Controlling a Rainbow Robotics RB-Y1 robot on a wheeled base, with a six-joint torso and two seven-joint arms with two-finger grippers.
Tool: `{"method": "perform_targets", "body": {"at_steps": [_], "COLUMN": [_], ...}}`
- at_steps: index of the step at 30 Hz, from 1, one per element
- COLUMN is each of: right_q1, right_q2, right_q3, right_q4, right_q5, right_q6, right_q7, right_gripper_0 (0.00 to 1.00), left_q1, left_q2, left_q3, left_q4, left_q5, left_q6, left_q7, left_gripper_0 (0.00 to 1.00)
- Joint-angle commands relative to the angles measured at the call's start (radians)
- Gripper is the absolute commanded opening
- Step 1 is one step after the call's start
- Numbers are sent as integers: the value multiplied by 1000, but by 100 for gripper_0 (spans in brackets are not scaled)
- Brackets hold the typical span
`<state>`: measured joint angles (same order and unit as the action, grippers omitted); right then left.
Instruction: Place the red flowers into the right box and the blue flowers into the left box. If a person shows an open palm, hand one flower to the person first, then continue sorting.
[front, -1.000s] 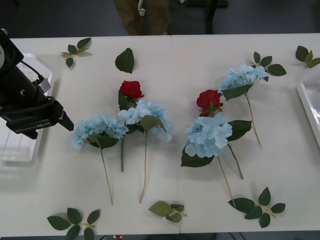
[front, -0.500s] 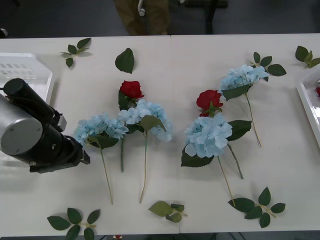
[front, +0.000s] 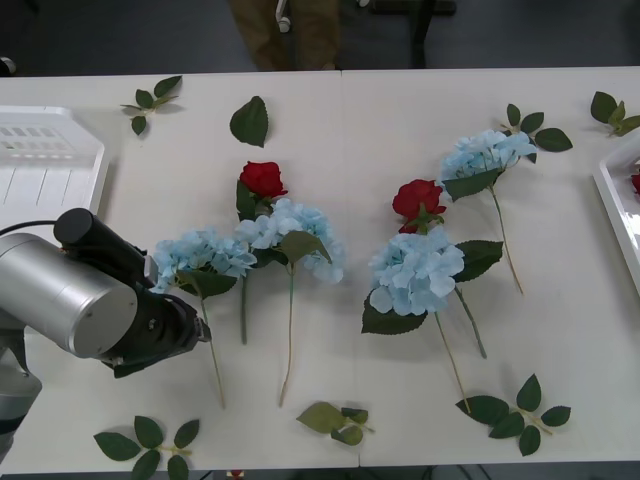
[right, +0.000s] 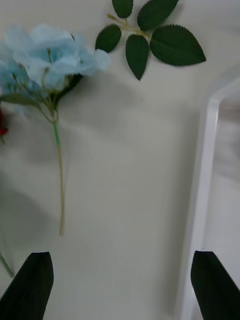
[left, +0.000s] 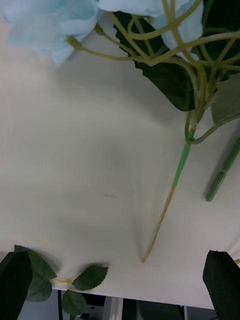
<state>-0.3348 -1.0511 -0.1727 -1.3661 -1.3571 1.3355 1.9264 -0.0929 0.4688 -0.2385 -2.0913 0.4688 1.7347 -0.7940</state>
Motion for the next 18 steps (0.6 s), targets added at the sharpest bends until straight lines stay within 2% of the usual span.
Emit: {"method": "perform_targets", "body": {"at_steps": [1,5,7,10,13,18], "right_q1": [-96,-144,-164,-205,-214,-214], "right_q2": [141,264,289,266,209,192], "right_q3": [-5,-4,10,110,228,364], "right_q4": [-96,-137,-162,-199,-248,-271], "right_q5": [153,308,358,388,357,360], "right_q6": [13,97,142,175,137,2], "right_q7": [-18,-115,-164,-270,-397,-500], "right_gripper_0": [80,80,80,80,80,80], "left_q1": [33,47,51,50,42,41], "left_q2": [-68,-76,-75,-75,-67,-65], "left_q3": [-39,-90,-102,-116,-133,-150], "left_q4": [-32,-18,2,57,116,163], "left_q5": [-90,-153,-168,-183,-203,-248], "left_q6": [-29,-83,-119,-190,-267,-333], "left_q7": [-33,-28,-28,-33,-36,-37], "left_gripper_0": [100,100,100,100,100,100]}}
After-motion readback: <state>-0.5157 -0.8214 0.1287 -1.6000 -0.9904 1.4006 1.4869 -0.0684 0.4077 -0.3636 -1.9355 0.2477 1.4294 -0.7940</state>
